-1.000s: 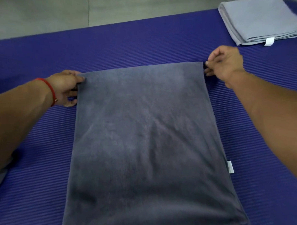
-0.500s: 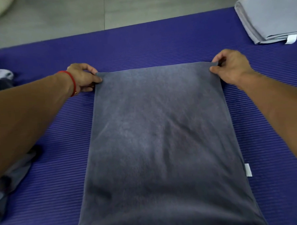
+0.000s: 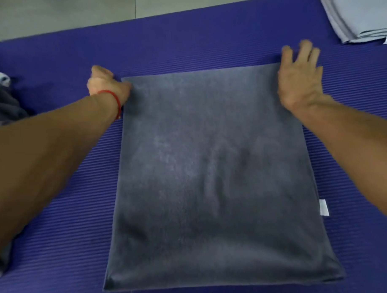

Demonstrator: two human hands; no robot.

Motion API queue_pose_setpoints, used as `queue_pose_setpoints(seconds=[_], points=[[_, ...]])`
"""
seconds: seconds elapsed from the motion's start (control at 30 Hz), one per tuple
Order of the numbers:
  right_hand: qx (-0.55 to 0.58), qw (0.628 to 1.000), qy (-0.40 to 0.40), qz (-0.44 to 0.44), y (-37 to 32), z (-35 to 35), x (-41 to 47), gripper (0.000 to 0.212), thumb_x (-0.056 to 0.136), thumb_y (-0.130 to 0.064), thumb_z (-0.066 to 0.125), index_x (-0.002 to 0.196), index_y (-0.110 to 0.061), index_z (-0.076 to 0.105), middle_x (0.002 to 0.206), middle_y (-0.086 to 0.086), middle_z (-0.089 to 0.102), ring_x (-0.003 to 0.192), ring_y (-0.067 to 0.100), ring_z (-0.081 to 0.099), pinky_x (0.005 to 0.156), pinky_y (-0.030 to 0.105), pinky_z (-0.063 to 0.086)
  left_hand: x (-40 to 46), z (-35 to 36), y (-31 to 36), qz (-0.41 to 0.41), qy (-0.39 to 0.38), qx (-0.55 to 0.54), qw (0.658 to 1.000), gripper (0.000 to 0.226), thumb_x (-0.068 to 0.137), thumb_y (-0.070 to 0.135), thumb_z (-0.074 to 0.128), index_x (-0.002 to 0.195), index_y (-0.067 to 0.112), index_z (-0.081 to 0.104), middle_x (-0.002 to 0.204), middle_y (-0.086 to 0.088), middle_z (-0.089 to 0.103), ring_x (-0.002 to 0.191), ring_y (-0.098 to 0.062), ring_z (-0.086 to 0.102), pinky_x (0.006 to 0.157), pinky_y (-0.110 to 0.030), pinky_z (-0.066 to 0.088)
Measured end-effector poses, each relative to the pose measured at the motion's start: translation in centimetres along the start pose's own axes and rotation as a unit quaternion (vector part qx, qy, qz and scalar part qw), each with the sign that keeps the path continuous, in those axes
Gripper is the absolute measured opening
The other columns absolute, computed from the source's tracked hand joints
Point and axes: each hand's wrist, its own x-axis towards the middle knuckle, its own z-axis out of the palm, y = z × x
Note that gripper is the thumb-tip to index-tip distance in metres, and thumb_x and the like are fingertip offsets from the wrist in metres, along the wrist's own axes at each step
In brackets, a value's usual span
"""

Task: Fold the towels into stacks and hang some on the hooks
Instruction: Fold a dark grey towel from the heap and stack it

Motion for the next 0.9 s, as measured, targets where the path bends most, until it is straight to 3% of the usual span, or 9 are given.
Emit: queue_pose_setpoints(seconds=[0.1, 0.2, 0.33, 0.47, 0.53, 0.6, 0.67, 0.77, 0.9], points=[[0.005, 0.989, 0.006, -0.147, -3.0, -1.8, -6.2, 0.056, 0.104, -0.028, 0.046, 0.156, -0.012, 0.031, 0.164, 0.024, 0.02, 0.151, 0.043, 0.021, 0.118, 0.067, 0.019, -8.5, 0.2, -2.3, 0.271, 0.02, 0.068, 0.96, 0.046, 0.089, 0.037, 0.053, 0.13, 0.015, 0.053, 0.139, -0.016, 0.046, 0.12, -0.039, 0.049, 0.095, -0.047, 0.045], [0.054, 0.96, -0.064, -0.267, -5.7, -2.7, -17.1, 0.063, 0.102, -0.048, 0.035, 0.159, -0.02, 0.032, 0.169, 0.018, 0.015, 0.155, 0.037, 0.016, 0.121, 0.065, 0.016, -19.3, -0.5, -8.0, 0.449, -0.103, 0.137, 0.877, 0.054, 0.094, 0.042, 0.05, 0.145, 0.021, 0.051, 0.159, -0.011, 0.035, 0.141, -0.037, 0.039, 0.11, -0.054, 0.036], [-0.016, 0.932, -0.122, -0.341, -3.8, -1.3, -23.5, 0.072, 0.101, -0.06, 0.029, 0.164, -0.026, 0.016, 0.171, 0.009, 0.004, 0.158, 0.029, 0.003, 0.123, 0.061, 0.012, -23.7, -0.5, -13.6, 0.512, -0.167, 0.283, 0.793, 0.065, 0.102, 0.051, 0.033, 0.161, 0.031, 0.017, 0.17, -0.005, 0.008, 0.157, -0.03, 0.005, 0.119, -0.065, 0.015], [-0.023, 0.963, -0.151, -0.221, 1.1, -1.8, -21.8, 0.074, 0.1, -0.064, 0.015, 0.164, -0.027, 0.009, 0.171, 0.012, -0.001, 0.158, 0.03, 0.001, 0.123, 0.061, 0.012, -22.7, -0.9, -13.3, 0.51, -0.189, 0.306, 0.781, 0.064, 0.105, 0.053, 0.024, 0.162, 0.031, 0.006, 0.17, -0.004, -0.001, 0.157, -0.031, -0.003, 0.12, -0.066, 0.01], [-0.029, 0.967, -0.161, -0.196, 3.3, -2.7, -22.6, 0.075, 0.101, -0.063, 0.01, 0.164, -0.023, 0.011, 0.171, 0.013, 0.001, 0.158, 0.031, 0.003, 0.122, 0.063, 0.017, -22.9, -1.6, -13.1, 0.512, -0.196, 0.289, 0.785, 0.063, 0.104, 0.053, 0.027, 0.161, 0.029, 0.019, 0.17, -0.007, 0.009, 0.156, -0.033, 0.005, 0.12, -0.065, 0.015], [-0.045, 0.969, -0.13, -0.204, 4.0, -4.3, -24.6, 0.073, 0.101, -0.058, 0.02, 0.158, -0.014, 0.033, 0.166, 0.017, 0.021, 0.153, 0.038, 0.02, 0.119, 0.066, 0.021, -24.1, -3.0, -12.9, 0.542, -0.19, 0.246, 0.781, 0.057, 0.099, 0.052, 0.04, 0.147, 0.023, 0.048, 0.159, -0.013, 0.035, 0.145, -0.037, 0.036, 0.116, -0.059, 0.03], [-0.023, 0.951, -0.078, -0.298, 3.5, -6.1, -27.7, 0.061, 0.099, -0.054, 0.04, 0.137, -0.011, 0.059, 0.146, 0.017, 0.049, 0.14, 0.037, 0.043, 0.117, 0.065, 0.026, -26.1, -4.2, -14.1, 0.612, -0.167, 0.207, 0.745, 0.047, 0.091, 0.052, 0.054, 0.124, 0.019, 0.061, 0.139, -0.015, 0.054, 0.118, -0.034, 0.057, 0.103, -0.049, 0.043], [0.025, 0.902, -0.081, -0.424, 2.8, -7.8, -32.4, 0.041, 0.09, -0.058, 0.062, 0.108, -0.022, 0.065, 0.113, 0.003, 0.056, 0.12, 0.026, 0.054, 0.113, 0.056, 0.034, -28.3, -5.8, -17.4, 0.661, -0.173, 0.235, 0.691, 0.045, 0.084, 0.055, 0.061, 0.109, 0.018, 0.068, 0.123, -0.01, 0.062, 0.102, -0.028, 0.061, 0.093, -0.043, 0.045], [0.005, 0.907, -0.112, -0.406, 3.6, -7.7, -33.9, 0.028, 0.083, -0.053, 0.066, 0.092, -0.028, 0.06, 0.104, -0.003, 0.05, 0.116, 0.023, 0.053, 0.107, 0.051, 0.035, -27.1, -6.5, -18.6, 0.682, -0.158, 0.26, 0.665, 0.033, 0.088, 0.044, 0.052, 0.097, 0.019, 0.07, 0.113, -0.006, 0.064, 0.093, -0.024, 0.062, 0.089, -0.037, 0.039]])
